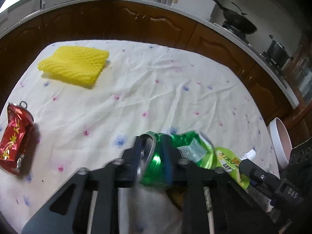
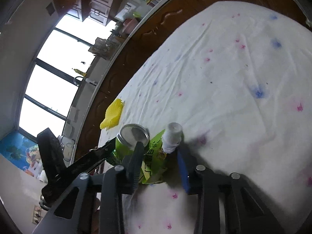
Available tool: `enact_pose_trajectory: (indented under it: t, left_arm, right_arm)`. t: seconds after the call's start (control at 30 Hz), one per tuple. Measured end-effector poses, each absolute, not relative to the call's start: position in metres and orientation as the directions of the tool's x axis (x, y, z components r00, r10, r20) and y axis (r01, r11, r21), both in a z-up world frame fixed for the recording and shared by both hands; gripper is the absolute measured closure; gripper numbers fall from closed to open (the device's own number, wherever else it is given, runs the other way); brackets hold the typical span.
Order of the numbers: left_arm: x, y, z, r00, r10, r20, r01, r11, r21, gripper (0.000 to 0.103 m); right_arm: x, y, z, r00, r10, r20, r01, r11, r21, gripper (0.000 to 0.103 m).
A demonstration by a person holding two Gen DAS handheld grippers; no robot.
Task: Collect trash
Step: 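Grasp the green crushed can with the left tool while the right tool grasps the green juice pouch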
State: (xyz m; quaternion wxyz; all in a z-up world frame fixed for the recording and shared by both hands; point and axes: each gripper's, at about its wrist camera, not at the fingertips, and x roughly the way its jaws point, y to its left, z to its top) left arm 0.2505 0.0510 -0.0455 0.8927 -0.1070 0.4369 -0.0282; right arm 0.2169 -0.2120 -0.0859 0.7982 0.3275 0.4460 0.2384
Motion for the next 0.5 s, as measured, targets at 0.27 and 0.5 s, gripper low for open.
enact_pose_trajectory:
  t: [0.27, 0.5]
  left_arm:
    - [0.238, 0.045, -0.028, 0.661, -0.142, -0.737, -0.017, 0.979, -0.203, 0.087]
    - [0.218, 0.014, 0.000, 0.700, -0.195, -0.687, 0.069, 0.976, -0.207, 0.088]
  right_arm:
    - [0.206, -0.223, -0.063, 0.536, 0.626, -0.566, -0.140, 0.727, 0.672, 0.089]
    - [0.191, -0.250, -0.032, 0.616, 0.557, -0.557, -0.163, 0.782, 0.601, 0.089]
